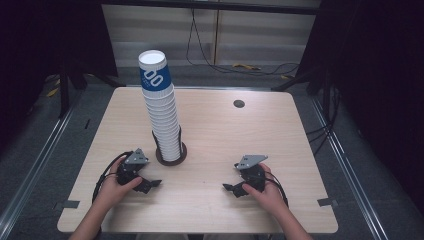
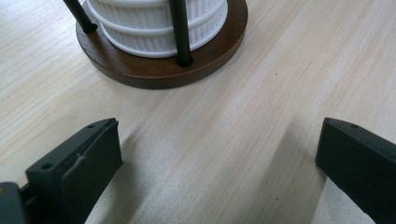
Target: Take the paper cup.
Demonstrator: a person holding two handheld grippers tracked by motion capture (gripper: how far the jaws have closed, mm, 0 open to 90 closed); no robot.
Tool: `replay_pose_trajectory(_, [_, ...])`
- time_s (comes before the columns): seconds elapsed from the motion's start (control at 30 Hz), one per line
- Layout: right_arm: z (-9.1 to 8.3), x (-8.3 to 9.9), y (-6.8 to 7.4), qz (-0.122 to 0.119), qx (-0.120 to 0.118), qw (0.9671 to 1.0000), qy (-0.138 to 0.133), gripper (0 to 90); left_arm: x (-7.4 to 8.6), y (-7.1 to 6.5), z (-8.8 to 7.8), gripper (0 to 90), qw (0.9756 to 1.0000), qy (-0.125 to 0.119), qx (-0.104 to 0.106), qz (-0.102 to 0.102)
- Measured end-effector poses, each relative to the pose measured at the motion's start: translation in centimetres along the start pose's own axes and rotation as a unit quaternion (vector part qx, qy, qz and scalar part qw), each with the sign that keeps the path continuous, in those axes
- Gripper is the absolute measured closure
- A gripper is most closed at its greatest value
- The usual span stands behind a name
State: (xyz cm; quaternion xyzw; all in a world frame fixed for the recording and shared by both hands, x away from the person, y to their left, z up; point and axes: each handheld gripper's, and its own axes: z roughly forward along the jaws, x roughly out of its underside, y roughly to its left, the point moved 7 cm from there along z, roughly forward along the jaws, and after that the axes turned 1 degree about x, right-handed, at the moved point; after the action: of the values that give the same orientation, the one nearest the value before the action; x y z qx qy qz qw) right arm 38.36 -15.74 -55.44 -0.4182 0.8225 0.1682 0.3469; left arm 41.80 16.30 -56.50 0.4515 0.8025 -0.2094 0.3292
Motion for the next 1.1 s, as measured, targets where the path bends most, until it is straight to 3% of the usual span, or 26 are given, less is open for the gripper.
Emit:
replay_pose_trajectory(0.27, [-0.1,0.1,0.0,0.007,0.005,1.0,0.001,12.2,0.0,0.0,0.0,0.0,1.0,0.0,-0.001,-0.001])
replay_pose_trajectory(0.43, [-0.1,0.1,0.0,0.008,0.007,0.9999,0.0,12.4,0.1,-0.1,-0.1,0.0,0.9999,-0.002,-0.008,-0.014])
replay_pose_trajectory(0.5, [-0.1,0.1,0.1,0.008,0.007,0.9999,-0.001,13.3,0.1,-0.2,-0.3,0.0,0.9993,-0.013,0.0,-0.036])
replay_pose_trajectory(0.53, [-0.1,0.1,0.2,0.017,0.008,0.9998,0.0,13.9,0.1,-0.4,-0.4,0.0,0.9984,-0.019,0.015,-0.051])
replay_pose_trajectory(0.6, [-0.1,0.0,0.2,0.026,0.008,0.9996,-0.002,13.9,0.1,-0.3,-0.8,0.4,0.9977,-0.015,0.027,-0.06])
replay_pose_trajectory(0.67, [-0.1,-0.2,0.5,0.024,0.002,0.9997,0.006,13.8,0.1,-0.2,-1.2,8.8,0.9975,-0.01,0.025,-0.066])
replay_pose_trajectory(0.7, [-0.1,-0.3,0.6,0.021,-0.003,0.9997,0.013,13.3,-0.1,-0.3,-1.4,17.9,0.9968,-0.006,0.03,-0.074])
replay_pose_trajectory(0.73, [0.0,-0.5,0.8,0.021,-0.011,0.9996,0.013,13.3,-0.2,-0.4,-1.6,21.1,0.9957,-0.001,0.039,-0.083])
replay_pose_trajectory(0.77, [-0.1,-1.3,1.2,0.033,-0.02,0.9993,0.002,13.5,-0.5,-0.4,-1.8,14.2,0.9954,-0.002,0.042,-0.086])
replay_pose_trajectory(0.87, [-0.2,-2.2,1.5,0.04,-0.032,0.9986,-0.012,13.3,-1.2,-0.6,-2.5,17.6,0.9958,-0.011,0.049,-0.077])
replay_pose_trajectory(1.1, [-0.2,-5.2,2.1,0.015,-0.041,0.9989,-0.019,13.3,-2.6,-0.4,-4.2,15.9,0.9956,-0.022,0.038,-0.083])
